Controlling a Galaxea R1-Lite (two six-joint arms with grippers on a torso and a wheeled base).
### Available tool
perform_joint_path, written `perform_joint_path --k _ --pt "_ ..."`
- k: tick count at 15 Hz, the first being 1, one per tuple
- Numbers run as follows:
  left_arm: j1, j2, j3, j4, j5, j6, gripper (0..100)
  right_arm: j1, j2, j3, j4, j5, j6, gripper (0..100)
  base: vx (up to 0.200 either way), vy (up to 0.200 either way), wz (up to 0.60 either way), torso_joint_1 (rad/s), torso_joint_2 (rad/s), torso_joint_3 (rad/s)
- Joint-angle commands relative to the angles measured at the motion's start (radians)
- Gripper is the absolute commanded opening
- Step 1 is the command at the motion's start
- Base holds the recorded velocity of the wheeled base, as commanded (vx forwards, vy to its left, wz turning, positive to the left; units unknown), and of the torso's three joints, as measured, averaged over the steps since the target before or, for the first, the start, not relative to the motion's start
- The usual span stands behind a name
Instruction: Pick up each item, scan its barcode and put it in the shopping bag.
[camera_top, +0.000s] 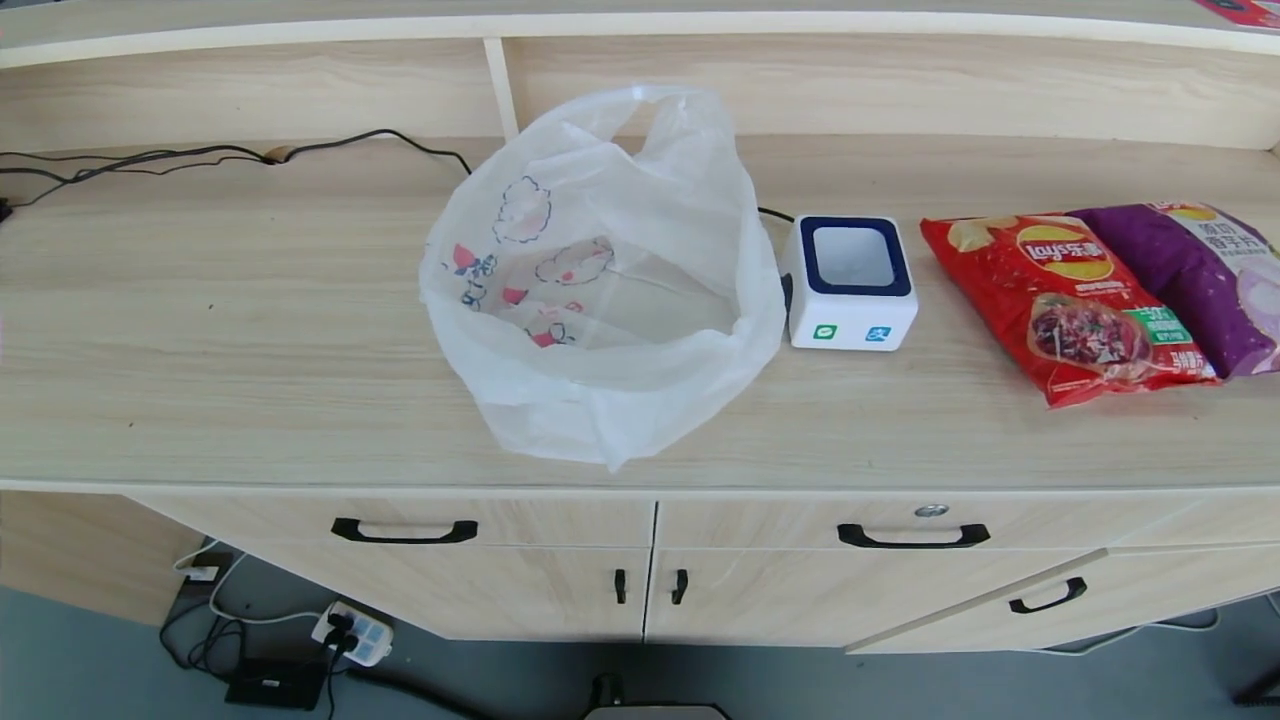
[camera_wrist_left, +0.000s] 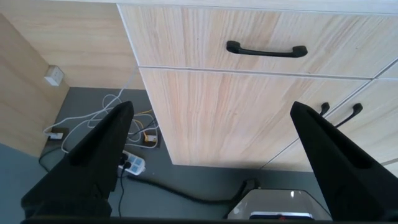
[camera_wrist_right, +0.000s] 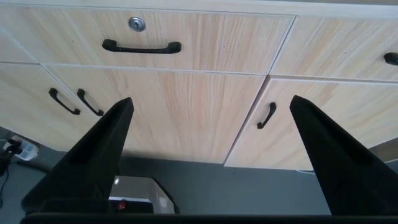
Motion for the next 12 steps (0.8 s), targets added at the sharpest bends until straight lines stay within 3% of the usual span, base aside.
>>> perform_joint_path --k 1,4,6,9,12 --pt "0.000 0.002 0.000 -0.001 0.000 -0.001 100 0.003 0.227 -0.213 -0.002 0.050 -0.009 100 0.000 0.000 0.00 0.000 0.00 0.000" --pt "0.000 0.002 0.000 -0.001 0.000 0.006 100 0.009 0.678 -0.523 -0.048 0.051 -0.045 100 0.000 0.000 0.00 0.000 0.00 0.000" --pt "0.000 0.002 0.000 -0.001 0.000 0.006 100 0.021 0.839 -0.599 -0.112 0.059 -0.047 100 0.000 0.000 0.00 0.000 0.00 0.000" --pt "0.000 0.002 0.000 -0.001 0.000 0.005 100 0.023 1.043 -0.796 -0.087 0.064 -0.052 100 0.000 0.000 0.00 0.000 0.00 0.000" --pt "0.000 0.002 0.000 -0.001 0.000 0.005 100 0.021 1.137 -0.880 -0.066 0.076 -0.053 100 0.000 0.000 0.00 0.000 0.00 0.000"
